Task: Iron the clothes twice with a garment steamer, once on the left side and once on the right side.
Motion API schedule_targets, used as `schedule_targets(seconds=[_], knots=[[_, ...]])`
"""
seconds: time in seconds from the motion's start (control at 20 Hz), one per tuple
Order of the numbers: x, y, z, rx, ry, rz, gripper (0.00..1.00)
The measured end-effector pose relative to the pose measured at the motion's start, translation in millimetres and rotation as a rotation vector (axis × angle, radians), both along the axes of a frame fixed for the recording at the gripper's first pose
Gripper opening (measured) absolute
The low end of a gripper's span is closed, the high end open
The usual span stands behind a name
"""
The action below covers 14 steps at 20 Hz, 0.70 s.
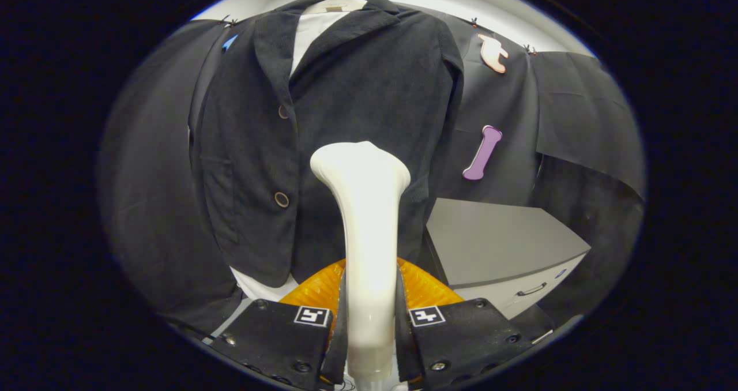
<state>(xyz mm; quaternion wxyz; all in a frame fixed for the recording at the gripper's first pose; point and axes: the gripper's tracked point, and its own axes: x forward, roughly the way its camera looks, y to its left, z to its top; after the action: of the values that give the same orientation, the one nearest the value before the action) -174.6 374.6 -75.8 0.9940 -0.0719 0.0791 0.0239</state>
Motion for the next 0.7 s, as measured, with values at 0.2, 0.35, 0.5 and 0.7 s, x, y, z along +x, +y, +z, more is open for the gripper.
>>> schedule_targets(seconds=[0.2,0.35,0.5,0.7], knots=[[-6,-1,-22,-0.019,0.009,0.000,0.37],[-9,3,-38,-0.027,0.026,0.015,0.37],[-12,5,-61,-0.028,0.066,0.022,0.37],[-5,-3,-89,-0.032,0.107,0.010,0.37]])
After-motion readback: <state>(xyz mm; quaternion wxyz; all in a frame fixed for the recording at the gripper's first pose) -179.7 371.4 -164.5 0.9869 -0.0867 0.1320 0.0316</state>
